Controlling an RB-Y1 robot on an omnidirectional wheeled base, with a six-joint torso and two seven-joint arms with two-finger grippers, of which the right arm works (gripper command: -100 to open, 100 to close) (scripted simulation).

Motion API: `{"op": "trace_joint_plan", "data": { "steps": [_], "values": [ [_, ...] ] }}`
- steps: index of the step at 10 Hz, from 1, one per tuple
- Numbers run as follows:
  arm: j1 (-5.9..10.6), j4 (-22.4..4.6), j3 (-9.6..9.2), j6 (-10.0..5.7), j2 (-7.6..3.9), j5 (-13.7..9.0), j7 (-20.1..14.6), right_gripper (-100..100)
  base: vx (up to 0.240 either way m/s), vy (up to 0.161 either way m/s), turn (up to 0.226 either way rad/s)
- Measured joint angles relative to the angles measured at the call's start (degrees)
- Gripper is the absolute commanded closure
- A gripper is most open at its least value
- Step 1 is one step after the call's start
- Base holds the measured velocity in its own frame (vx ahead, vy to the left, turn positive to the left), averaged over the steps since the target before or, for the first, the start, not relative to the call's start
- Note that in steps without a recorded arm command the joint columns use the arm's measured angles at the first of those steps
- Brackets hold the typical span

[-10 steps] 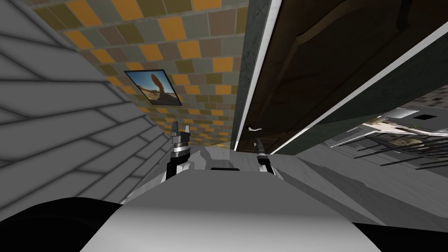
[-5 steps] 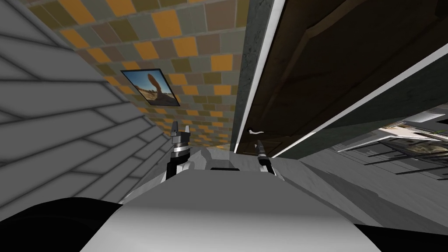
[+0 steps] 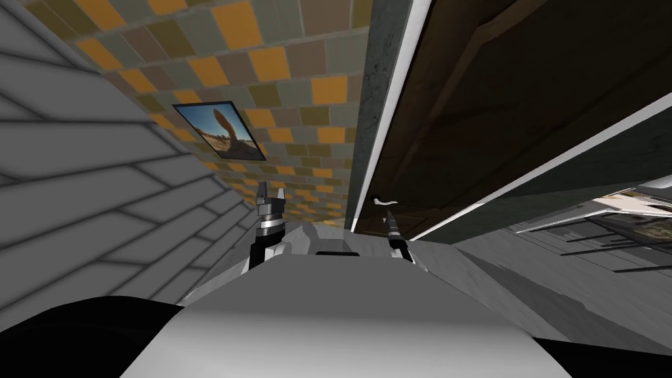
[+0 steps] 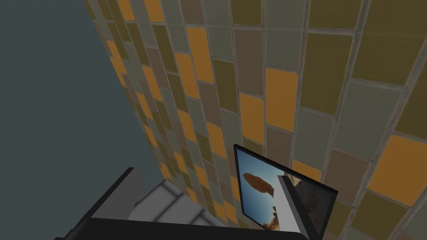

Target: Pull the door open

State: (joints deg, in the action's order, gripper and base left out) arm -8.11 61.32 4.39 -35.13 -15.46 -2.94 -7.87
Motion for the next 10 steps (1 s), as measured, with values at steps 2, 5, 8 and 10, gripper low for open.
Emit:
{"op": "trace_joint_plan", "data": {
  "steps": [2, 5, 8, 10],
  "values": [
    [-0.49, -0.7, 1.13, -0.40, -0.97, -0.6, -0.6, -100, 0.172, 0.025, 0.131],
    [-0.28, -4.4, 2.98, -2.70, -3.13, -1.8, -2.1, -100, 0.216, -0.008, 0.177],
    [0.39, -7.1, 4.22, -3.92, -4.53, -2.6, -3.1, 100, 0.102, 0.002, 0.042],
    [0.49, -6.9, 4.24, -3.82, -4.49, -2.6, -3.1, 100, -0.035, -0.001, 0.005]
  ]
}}
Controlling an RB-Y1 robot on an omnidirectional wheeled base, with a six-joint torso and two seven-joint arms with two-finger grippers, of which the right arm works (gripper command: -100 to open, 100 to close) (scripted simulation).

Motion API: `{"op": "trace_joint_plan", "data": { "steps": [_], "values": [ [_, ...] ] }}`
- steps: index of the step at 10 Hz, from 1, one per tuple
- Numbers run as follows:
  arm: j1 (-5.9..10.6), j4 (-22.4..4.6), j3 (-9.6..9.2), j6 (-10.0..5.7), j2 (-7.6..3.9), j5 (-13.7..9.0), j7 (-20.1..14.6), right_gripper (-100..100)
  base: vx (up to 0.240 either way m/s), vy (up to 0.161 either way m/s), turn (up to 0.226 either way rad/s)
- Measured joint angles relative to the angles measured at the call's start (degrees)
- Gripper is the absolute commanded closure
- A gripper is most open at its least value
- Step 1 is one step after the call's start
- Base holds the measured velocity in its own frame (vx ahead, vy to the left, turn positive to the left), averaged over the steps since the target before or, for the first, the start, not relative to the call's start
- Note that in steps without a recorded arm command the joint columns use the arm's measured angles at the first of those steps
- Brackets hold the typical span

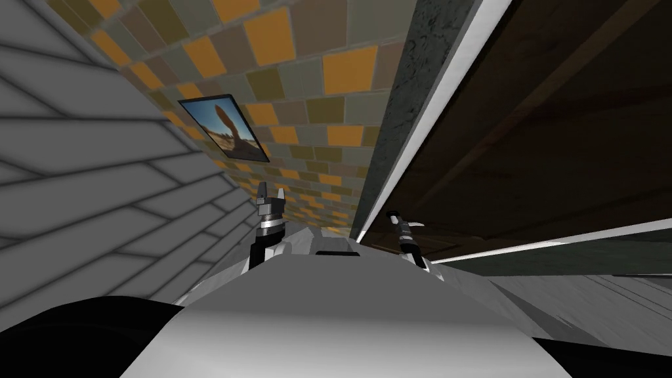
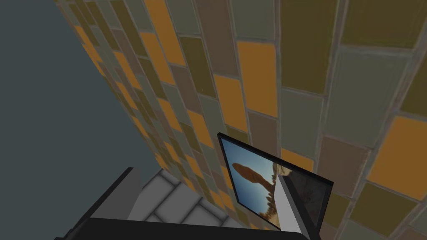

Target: Pull the door open

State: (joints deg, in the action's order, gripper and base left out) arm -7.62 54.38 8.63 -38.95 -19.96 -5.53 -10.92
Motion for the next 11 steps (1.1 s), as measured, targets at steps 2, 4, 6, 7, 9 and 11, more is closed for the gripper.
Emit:
{"op": "trace_joint_plan", "data": {
  "steps": [2, 4, 6, 7, 9, 11],
  "values": [
    [-0.06, -0.1, -0.12, 0.12, 0.09, 0.1, 0.0, 100, -0.014, 0.000, 0.000],
    [-0.14, -0.1, -0.16, 0.14, 0.14, 0.1, 0.0, 100, -0.053, -0.018, 0.049],
    [-0.60, 0.2, -0.54, -0.55, -0.54, 0.1, -0.7, 100, -0.176, -0.032, 0.116],
    [-1.04, 0.3, -0.85, -1.00, -0.98, 0.2, -1.2, 100, -0.191, -0.018, 0.137],
    [-2.13, -0.1, -1.69, -2.44, -2.08, 0.5, -2.4, 100, -0.214, -0.049, 0.172],
    [-3.83, 0.3, -2.85, -4.15, -3.28, 0.8, -3.9, 100, -0.270, -0.084, 0.191]
  ]
}}
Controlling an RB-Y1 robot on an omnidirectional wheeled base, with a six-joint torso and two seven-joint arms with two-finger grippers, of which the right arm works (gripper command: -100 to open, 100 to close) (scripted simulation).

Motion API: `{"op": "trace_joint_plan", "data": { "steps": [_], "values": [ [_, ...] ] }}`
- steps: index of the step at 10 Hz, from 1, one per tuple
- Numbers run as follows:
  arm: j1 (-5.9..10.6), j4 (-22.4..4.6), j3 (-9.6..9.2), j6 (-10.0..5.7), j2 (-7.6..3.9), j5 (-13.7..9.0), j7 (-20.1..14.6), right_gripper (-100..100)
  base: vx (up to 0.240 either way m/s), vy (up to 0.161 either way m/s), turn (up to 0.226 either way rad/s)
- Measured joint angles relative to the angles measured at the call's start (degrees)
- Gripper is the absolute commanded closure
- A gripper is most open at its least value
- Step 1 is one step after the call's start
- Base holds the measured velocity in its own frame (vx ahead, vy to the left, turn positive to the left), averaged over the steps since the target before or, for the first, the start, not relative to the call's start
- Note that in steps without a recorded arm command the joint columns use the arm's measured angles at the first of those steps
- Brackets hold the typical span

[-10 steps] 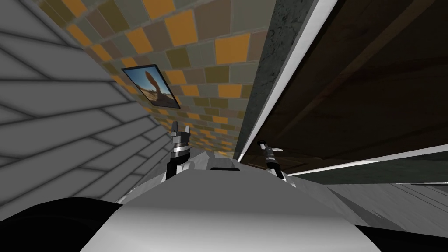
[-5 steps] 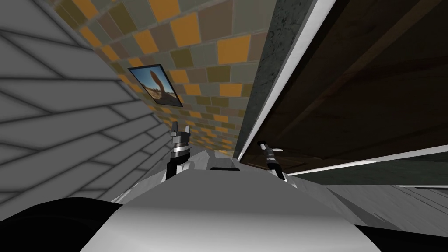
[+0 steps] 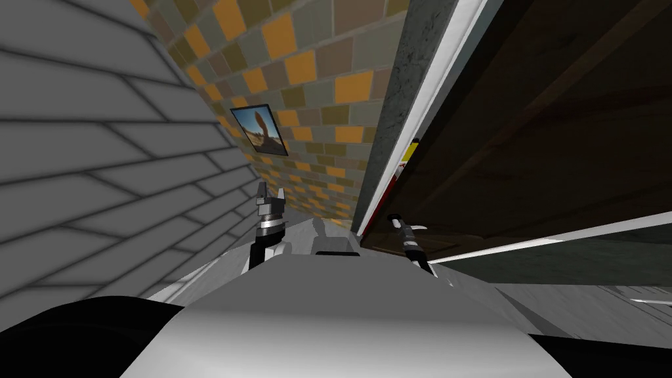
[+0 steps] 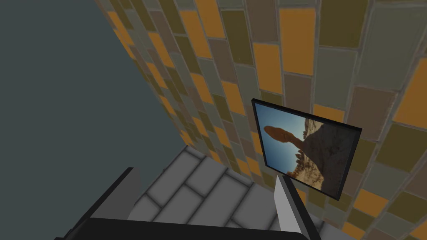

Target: Pull the door open

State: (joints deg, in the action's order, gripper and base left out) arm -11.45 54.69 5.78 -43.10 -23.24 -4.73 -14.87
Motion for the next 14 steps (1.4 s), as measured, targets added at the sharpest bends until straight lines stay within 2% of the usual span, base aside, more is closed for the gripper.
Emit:
{"op": "trace_joint_plan", "data": {
  "steps": [2, 4, 7, 12, 14],
  "values": [
    [-1.47, 0.5, -1.27, -1.33, -1.31, 0.3, -1.7, 100, -0.188, -0.045, 0.102],
    [-2.28, 0.4, -1.74, -1.97, -1.59, 0.5, -2.3, 100, -0.199, -0.060, 0.165],
    [-3.99, 0.7, -2.48, -4.42, -3.00, 0.7, -3.7, 100, -0.217, -0.050, 0.148],
    [-6.42, -0.7, -4.00, -9.31, -5.30, 1.3, -6.1, 100, -0.179, -0.048, 0.115],
    [-6.84, -1.4, -4.18, -10.29, -5.60, 1.3, -6.5, 100, -0.198, -0.054, 0.200]
  ]
}}
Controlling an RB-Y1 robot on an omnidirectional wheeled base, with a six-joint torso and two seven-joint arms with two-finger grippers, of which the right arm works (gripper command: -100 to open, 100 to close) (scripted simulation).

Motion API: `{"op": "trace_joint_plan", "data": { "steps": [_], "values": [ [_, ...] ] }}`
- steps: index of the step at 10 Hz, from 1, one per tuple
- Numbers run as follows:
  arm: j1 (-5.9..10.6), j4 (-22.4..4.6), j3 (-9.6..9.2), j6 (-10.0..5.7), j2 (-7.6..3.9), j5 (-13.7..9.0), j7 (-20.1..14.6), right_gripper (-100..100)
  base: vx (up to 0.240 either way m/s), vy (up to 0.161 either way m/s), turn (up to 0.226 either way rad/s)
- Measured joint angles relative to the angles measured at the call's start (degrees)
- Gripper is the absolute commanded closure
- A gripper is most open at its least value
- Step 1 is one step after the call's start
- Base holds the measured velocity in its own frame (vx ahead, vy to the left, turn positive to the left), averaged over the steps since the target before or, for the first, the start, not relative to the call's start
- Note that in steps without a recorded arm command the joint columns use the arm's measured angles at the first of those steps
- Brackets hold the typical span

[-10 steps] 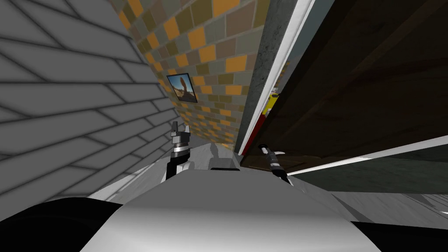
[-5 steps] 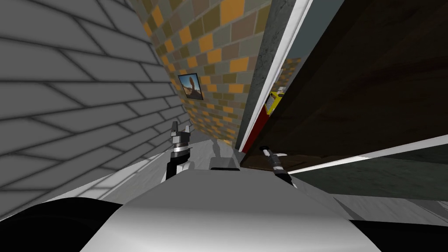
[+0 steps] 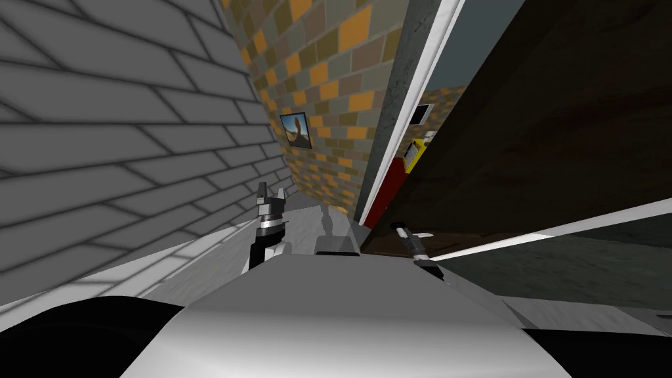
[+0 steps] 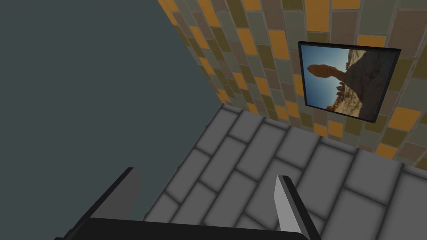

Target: Pull the door open

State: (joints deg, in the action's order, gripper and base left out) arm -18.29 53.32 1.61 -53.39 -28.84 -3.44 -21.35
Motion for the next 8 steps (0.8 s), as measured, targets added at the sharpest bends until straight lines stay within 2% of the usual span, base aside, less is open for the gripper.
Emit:
{"op": "trace_joint_plan", "data": {
  "steps": [3, 6, 8],
  "values": [
    [-1.14, -0.4, -0.38, -2.26, -0.83, 0.1, -0.8, 100, -0.227, -0.070, 0.182],
    [-2.17, -1.8, -0.92, -5.24, -1.80, 0.3, -1.7, 100, -0.225, -0.052, 0.157],
    [-2.49, -3.1, -1.05, -7.08, -2.39, 0.4, -2.2, 100, -0.152, -0.036, 0.083]
  ]
}}
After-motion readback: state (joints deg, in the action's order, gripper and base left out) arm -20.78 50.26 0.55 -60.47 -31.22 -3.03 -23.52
